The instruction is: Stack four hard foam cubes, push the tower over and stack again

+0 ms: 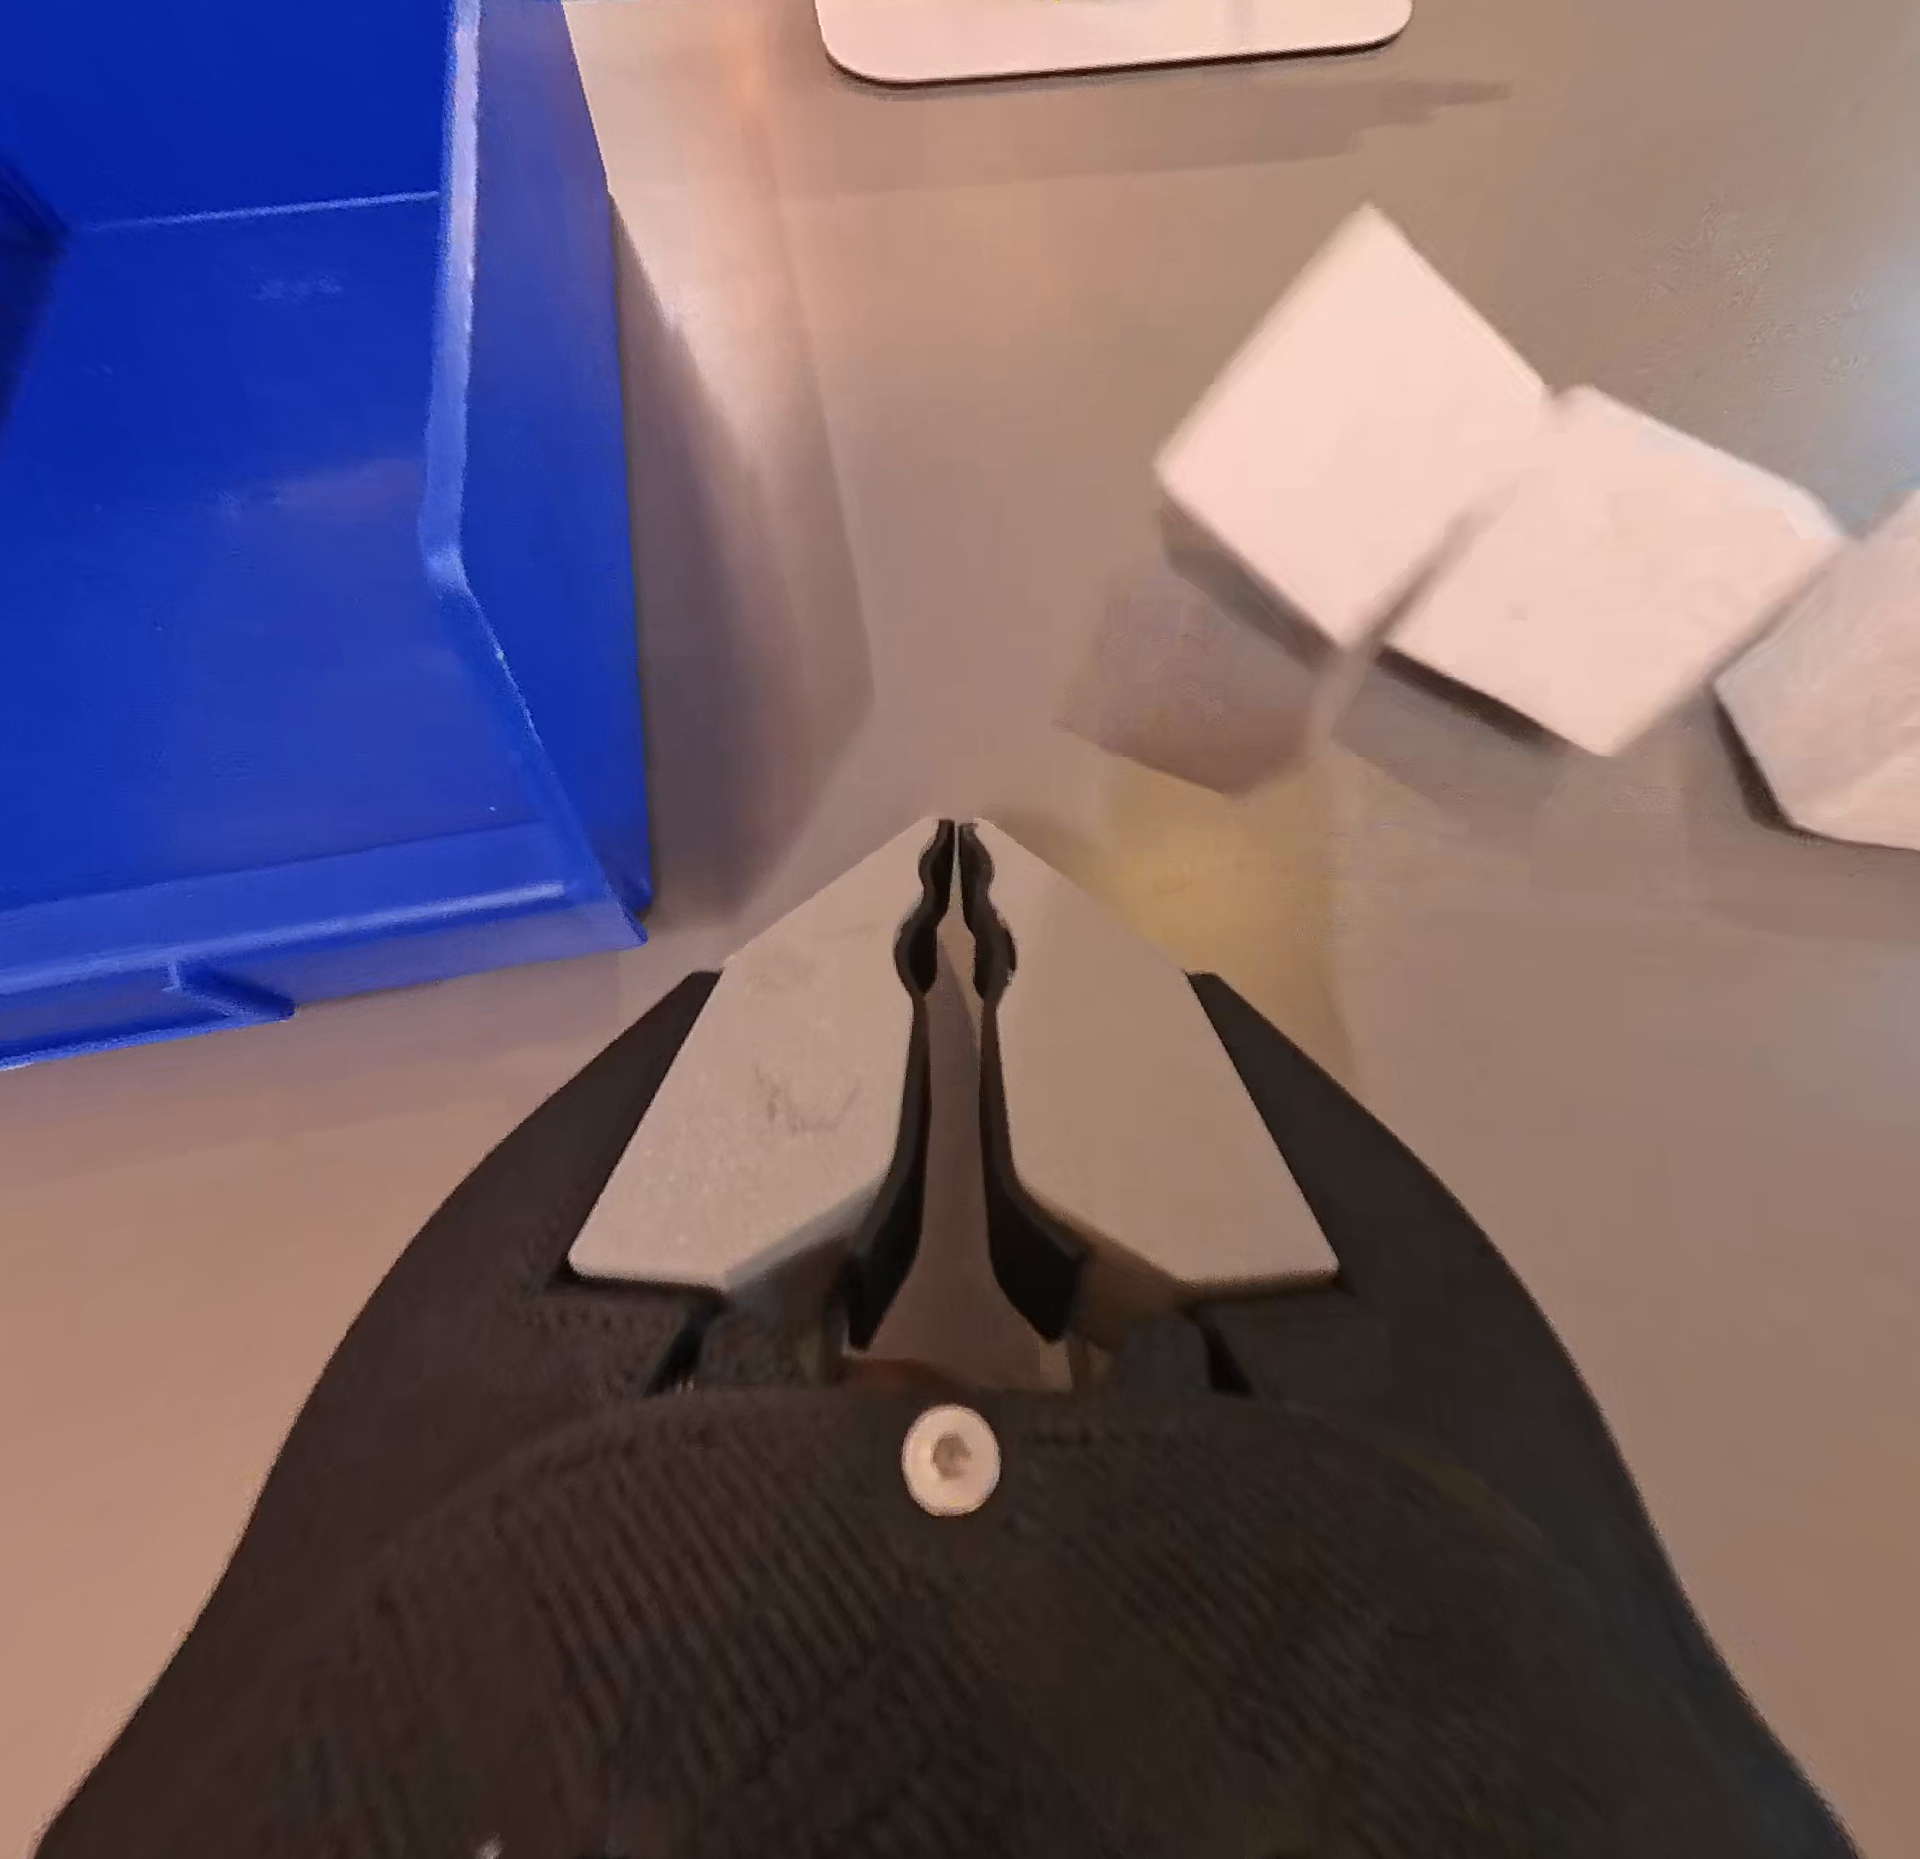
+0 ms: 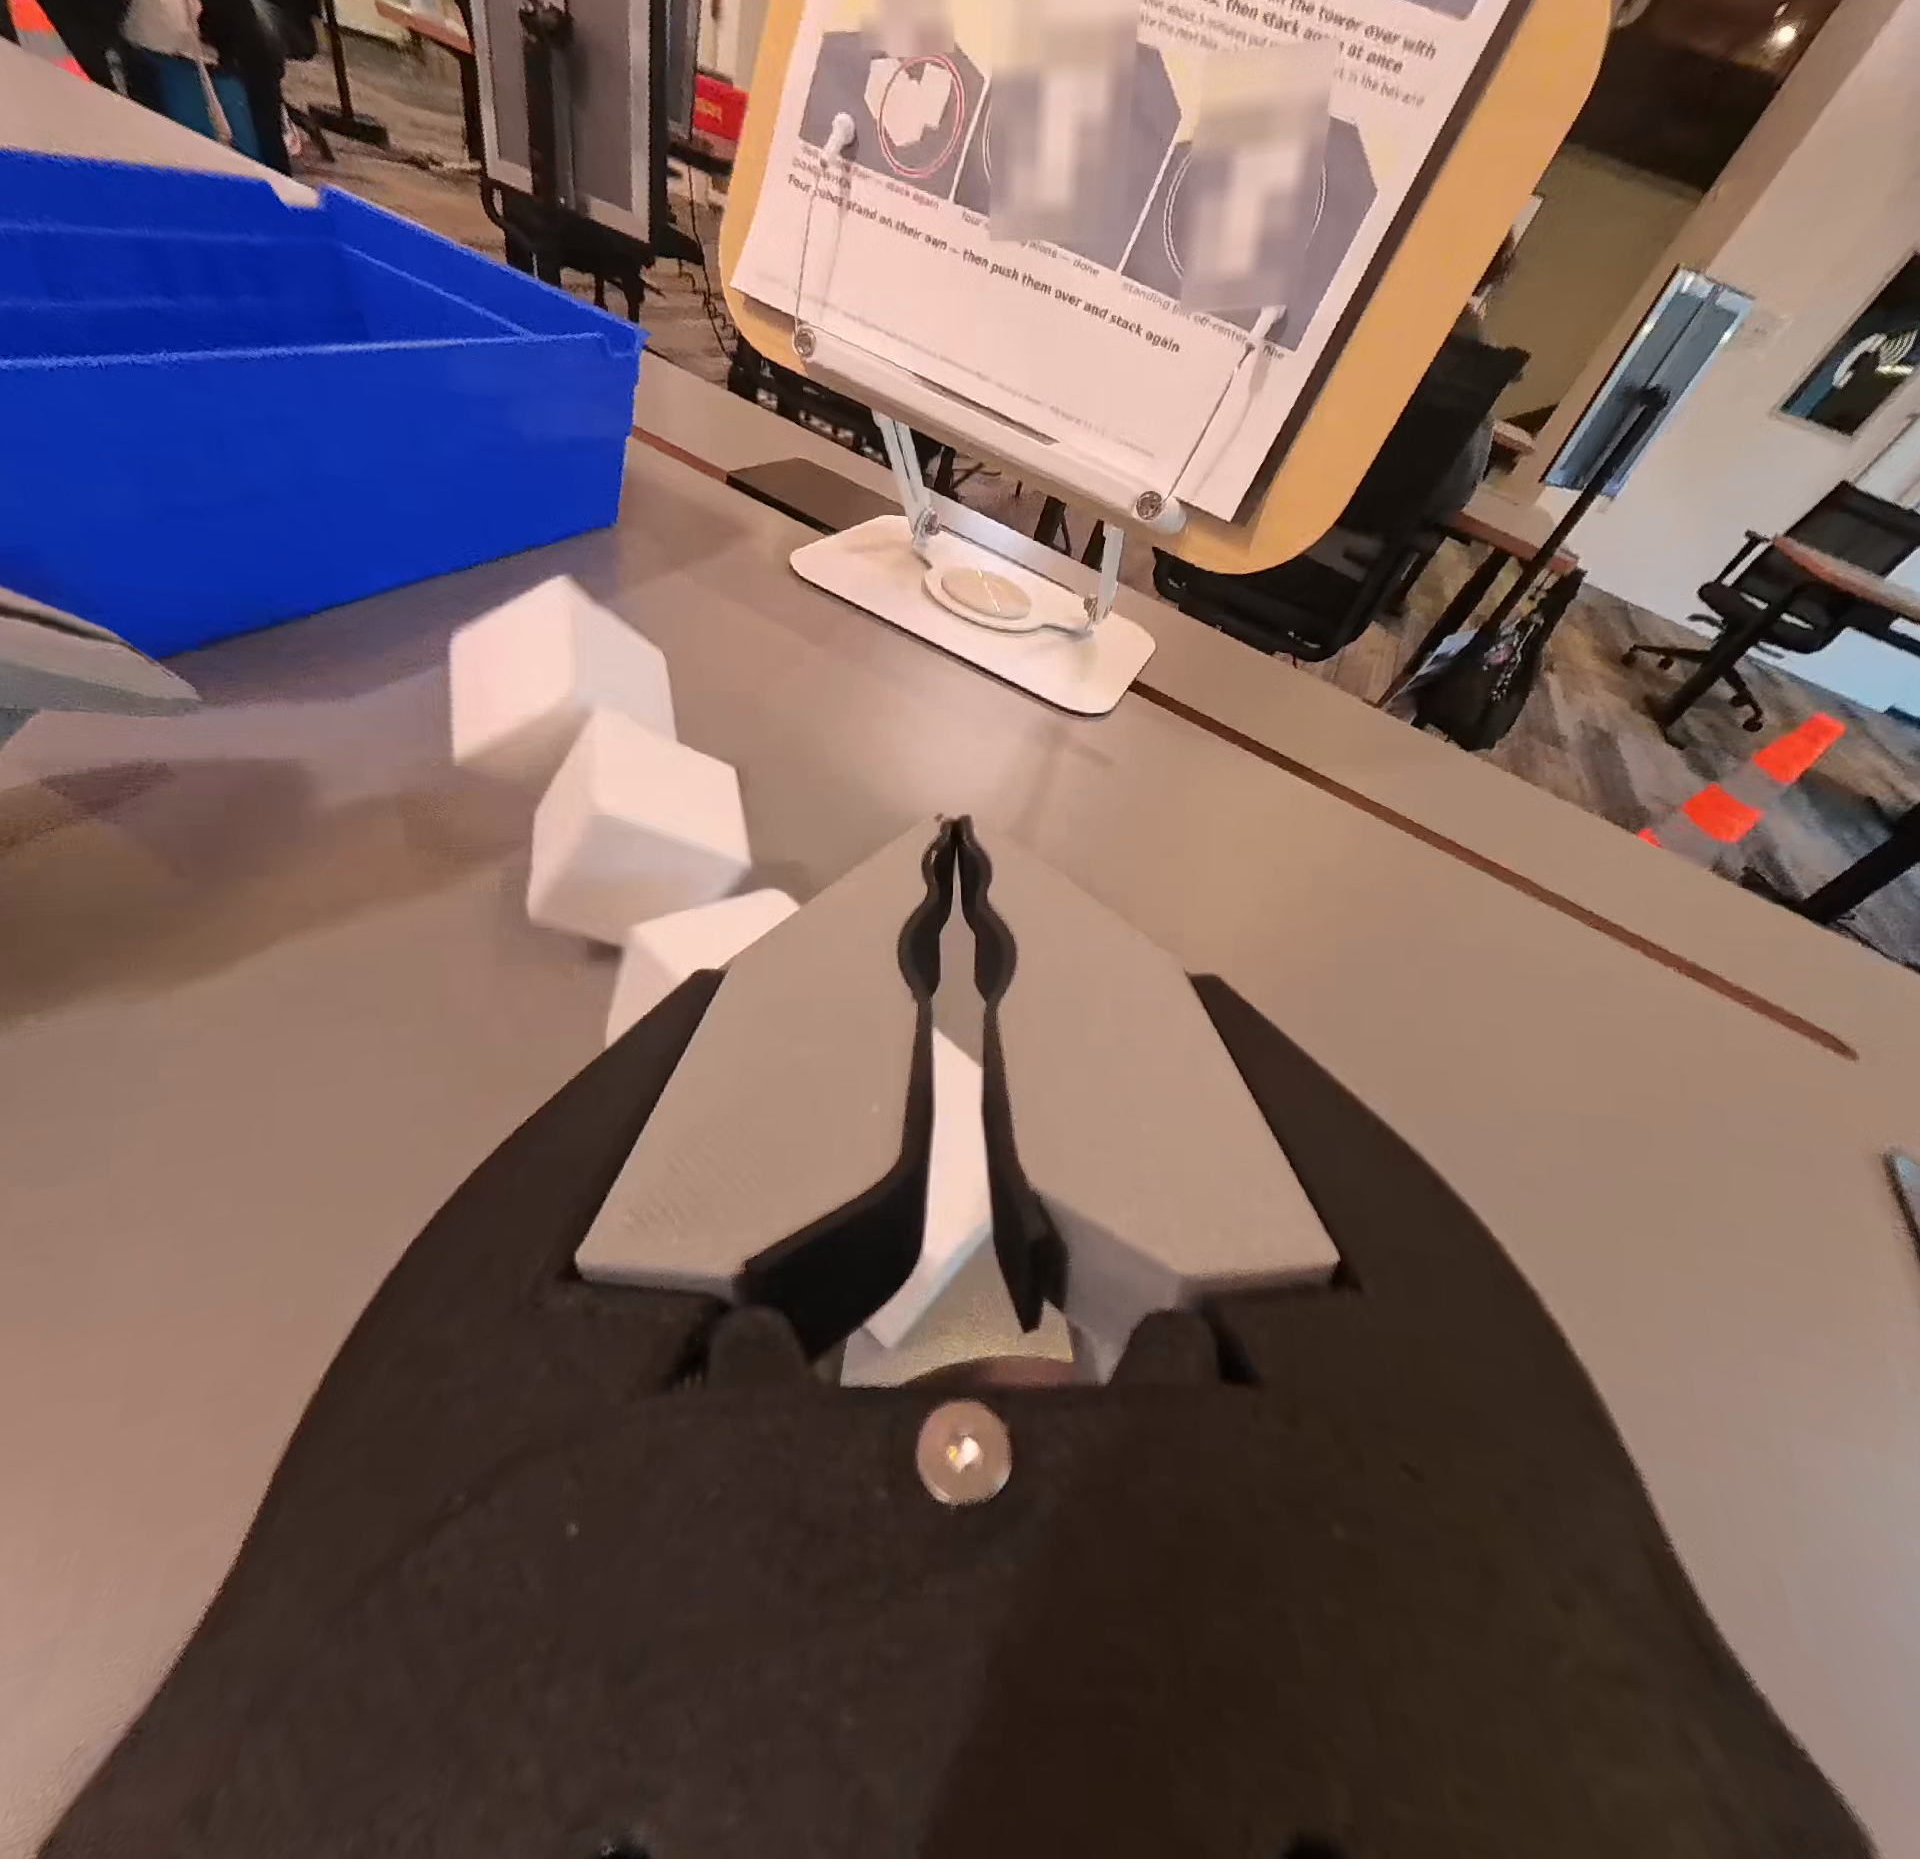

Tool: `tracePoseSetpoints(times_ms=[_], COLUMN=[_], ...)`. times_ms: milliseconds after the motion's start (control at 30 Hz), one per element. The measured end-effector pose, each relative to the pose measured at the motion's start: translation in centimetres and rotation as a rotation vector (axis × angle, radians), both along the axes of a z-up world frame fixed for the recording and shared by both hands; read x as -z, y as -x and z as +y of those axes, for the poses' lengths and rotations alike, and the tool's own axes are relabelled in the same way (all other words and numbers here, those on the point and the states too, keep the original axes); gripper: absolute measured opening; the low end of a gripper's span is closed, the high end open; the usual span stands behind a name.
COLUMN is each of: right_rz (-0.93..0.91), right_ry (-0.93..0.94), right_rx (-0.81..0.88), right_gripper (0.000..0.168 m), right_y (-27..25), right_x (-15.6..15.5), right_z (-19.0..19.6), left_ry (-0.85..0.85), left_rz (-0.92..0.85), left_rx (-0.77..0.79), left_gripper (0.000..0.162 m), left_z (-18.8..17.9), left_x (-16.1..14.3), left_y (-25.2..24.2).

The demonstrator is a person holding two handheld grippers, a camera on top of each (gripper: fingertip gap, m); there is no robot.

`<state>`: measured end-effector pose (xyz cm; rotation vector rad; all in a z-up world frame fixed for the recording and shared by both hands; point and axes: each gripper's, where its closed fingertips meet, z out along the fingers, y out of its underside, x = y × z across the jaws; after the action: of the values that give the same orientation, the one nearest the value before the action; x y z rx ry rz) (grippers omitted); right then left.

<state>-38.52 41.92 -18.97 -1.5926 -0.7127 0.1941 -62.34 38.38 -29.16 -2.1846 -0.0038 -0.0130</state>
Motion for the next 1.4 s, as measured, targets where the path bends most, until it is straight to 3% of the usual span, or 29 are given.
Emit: tracePoseSetpoints(times_ms=[167, 267, 367, 433, 500, 567, 700, 800, 933, 1033, 1300, 1400], right_rz=[0.011, 0.018, 0.004, 0.026, 0.057, -0.078, -0.302, -0.331, -0.293, -0.259, -0.204, -0.211], right_ry=[0.014, 0.077, 0.195, 0.296, 0.345, 0.336, 0.338, 0.369, 0.236, 0.118, 0.103, 0.113], right_rx=[-0.038, -0.158, -0.305, -0.469, -0.734, -0.867, -0.818, -0.704, -0.406, -0.272, -0.4, -0.393], right_gripper=[0.002, 0.018, 0.036, 0.027, 0.018, 0.0, 0.0, 0.0, 0.0, 0.0, 0.005, 0.01], right_y=[-1.9, -2.9, -3.6, -3.5, -2.5, -1.4, 2.0, 3.9, 4.2, 3.1, 0.3, -1.8], right_x=[-0.1, 1.3, 3.8, 4.8, 4.3, 5.5, 9.7, 11.3, 9.5, 7.9, 6.8, 7.1], right_z=[-0.1, -0.7, -1.4, -3.4, -8.1, -11.9, -12.3, -8.6, -0.4, 2.9, 1.3, 1.8], left_ry=[0.037, 0.032, 0.028, 0.033, 0.036, 0.024, 0.074, 0.098, 0.134, 0.132, 0.125, 0.069], left_rz=[-0.012, 0.002, -0.029, -0.103, -0.134, -0.114, -0.122, -0.128, -0.113, -0.103, -0.084, -0.031], left_rx=[0.041, 0.066, 0.149, 0.252, 0.31, 0.327, 0.366, 0.39, 0.385, 0.37, 0.358, 0.272], left_gripper=[0.001, 0.005, 0.018, 0.022, 0.023, 0.023, 0.024, 0.025, 0.026, 0.027, 0.041, 0.056], left_z=[0.2, 0.2, 0.1, -0.3, -0.5, -0.2, 0.0, -0.1, -0.2, -0.1, 0.4, 1.5], left_x=[1.1, 1.1, 0.9, 0.6, 0.4, 0.4, 1.4, 1.7, 2.4, 2.4, 2.3, 1.6], left_y=[-0.6, -1.2, -3.4, -6.1, -7.7, -8.5, -10.1, -10.9, -11.1, -10.9, -11.7, -10.6])
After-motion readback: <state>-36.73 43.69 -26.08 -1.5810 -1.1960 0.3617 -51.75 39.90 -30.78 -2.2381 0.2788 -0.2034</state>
